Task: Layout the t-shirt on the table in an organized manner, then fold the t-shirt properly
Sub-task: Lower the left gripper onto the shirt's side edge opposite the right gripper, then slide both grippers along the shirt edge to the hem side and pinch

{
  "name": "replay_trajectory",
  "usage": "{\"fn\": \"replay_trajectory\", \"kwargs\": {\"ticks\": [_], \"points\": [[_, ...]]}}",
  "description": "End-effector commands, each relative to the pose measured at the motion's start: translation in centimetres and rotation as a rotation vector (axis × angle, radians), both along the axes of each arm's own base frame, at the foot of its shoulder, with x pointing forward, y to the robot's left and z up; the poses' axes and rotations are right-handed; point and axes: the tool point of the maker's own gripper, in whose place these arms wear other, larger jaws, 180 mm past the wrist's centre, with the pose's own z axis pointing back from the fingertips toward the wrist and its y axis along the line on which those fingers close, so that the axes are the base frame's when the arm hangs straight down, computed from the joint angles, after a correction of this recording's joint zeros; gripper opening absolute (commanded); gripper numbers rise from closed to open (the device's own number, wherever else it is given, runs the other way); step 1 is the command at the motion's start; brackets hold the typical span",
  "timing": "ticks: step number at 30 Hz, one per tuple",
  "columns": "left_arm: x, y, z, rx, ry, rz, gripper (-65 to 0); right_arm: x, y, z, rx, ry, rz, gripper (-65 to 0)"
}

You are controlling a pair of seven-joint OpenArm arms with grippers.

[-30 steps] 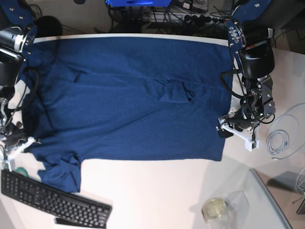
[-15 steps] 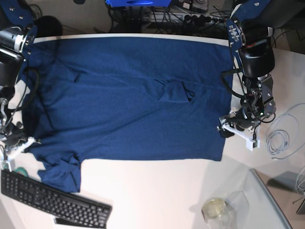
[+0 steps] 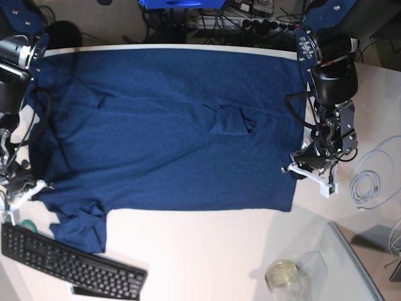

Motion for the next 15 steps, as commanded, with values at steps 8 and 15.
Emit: {"fn": "replay_trajectory", "kwargs": {"ticks": [8, 15], "points": [[0.3, 0.5, 0.5, 0.008, 0.0, -0.004, -65.0, 1.5, -1.0, 2.2, -0.016, -0.068, -0.008, -64.8], [1.0, 0.7, 1.7, 0.017, -0.032, -0.005, -65.0, 1.5, -1.0, 2.2, -0.016, -0.068, -0.008, -64.8]]}}
